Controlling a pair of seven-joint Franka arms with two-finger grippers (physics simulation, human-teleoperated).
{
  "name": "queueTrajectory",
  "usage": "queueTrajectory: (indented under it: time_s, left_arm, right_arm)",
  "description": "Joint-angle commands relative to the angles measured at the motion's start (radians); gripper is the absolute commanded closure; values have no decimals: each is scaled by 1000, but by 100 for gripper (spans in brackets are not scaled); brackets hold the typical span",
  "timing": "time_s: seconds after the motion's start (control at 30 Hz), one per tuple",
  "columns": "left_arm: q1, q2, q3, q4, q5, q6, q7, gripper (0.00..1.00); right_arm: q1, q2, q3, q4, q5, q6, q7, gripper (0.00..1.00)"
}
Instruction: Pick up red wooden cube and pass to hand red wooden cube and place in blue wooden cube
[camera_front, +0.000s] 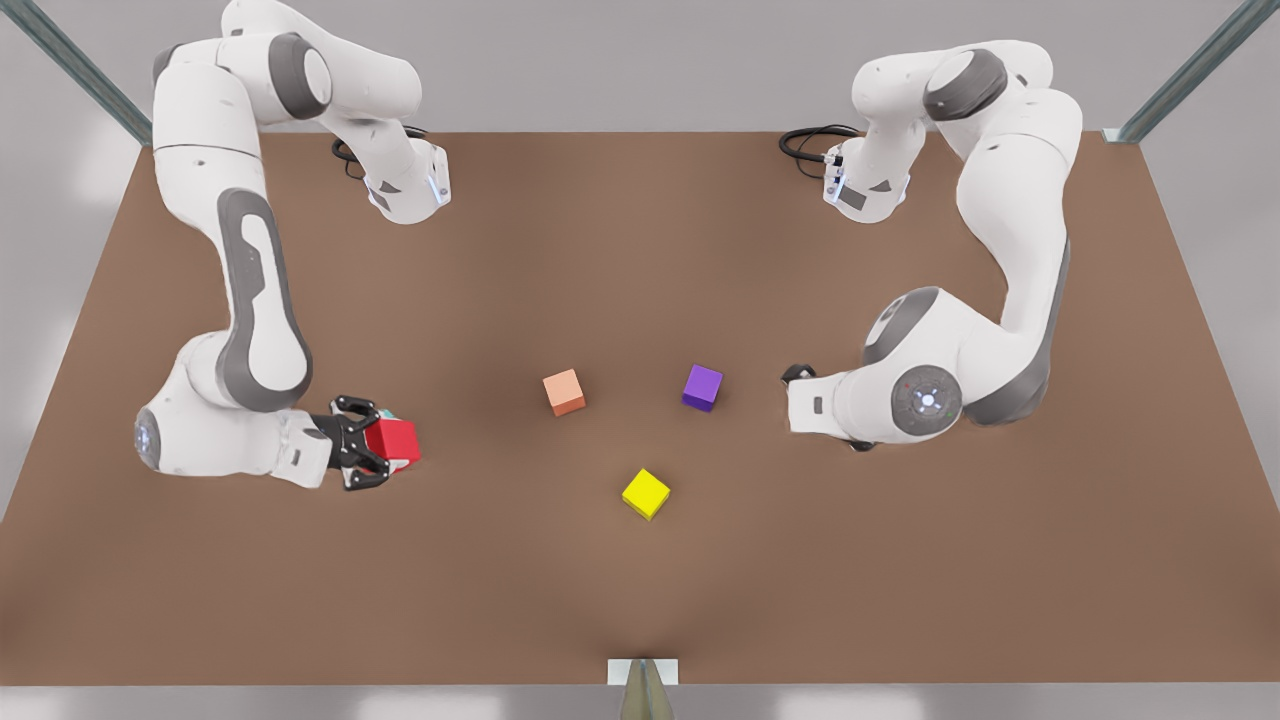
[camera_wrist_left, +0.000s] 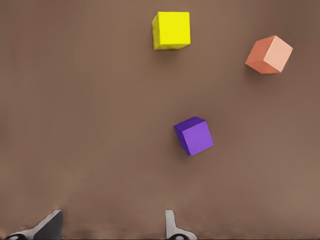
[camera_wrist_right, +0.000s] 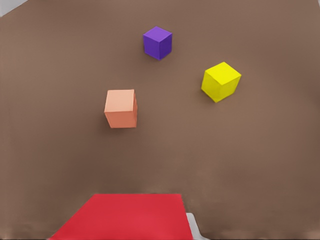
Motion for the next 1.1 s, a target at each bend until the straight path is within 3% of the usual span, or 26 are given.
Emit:
queueTrajectory:
  time_s: [0.0,0.03,0.13,0.2,0.3,0.47,0.5,0.53,0.57,0.6,0.67,1.0,1.07]
  left_arm:
    - [-152,-261,385,-197,-71,-130,-173,0]
    - [-277,-446,645,-417,-323,58,-80,0]
    - [-259,-334,618,-359,-323,1,-148,0]
    - [-248,-151,619,-189,-308,41,-152,0]
    - [-196,-26,619,5,-349,44,-137,0]
    - [-174,-61,619,6,-353,-89,-120,0]
    - [-76,-79,618,9,-439,-279,-114,0]
    - [25,-98,585,8,-532,-290,-75,0]
    - [-45,-135,555,-23,-353,-175,-127,0]
    - [-73,-170,533,-89,-337,-86,-270,0]
    - [-56,-216,516,-163,-319,23,-169,0]
    - [-56,-199,515,-155,-273,7,-151,0]
    - [-56,-199,515,-155,-273,7,-151,0]
  right_arm:
    - [1,-14,-10,-21,-286,49,495,35]
    - [1,-43,-11,-73,-378,96,610,32]
    - [1,-102,-14,-225,-410,279,630,33]
    - [2,-112,-13,-267,-410,334,647,33]
    - [12,-109,-8,-316,-398,403,699,33]
    - [13,-114,-2,-378,-369,462,713,33]
    - [13,-115,-1,-400,-367,486,713,33]
    - [13,-122,-1,-426,-367,512,713,33]
    - [12,-129,-1,-451,-361,525,713,33]
    - [12,-132,-1,-461,-352,525,713,33]
    - [12,-134,-1,-474,-351,526,711,33]
    - [13,-129,10,-543,-323,606,713,32]
    - [13,-131,10,-550,-317,604,716,23]
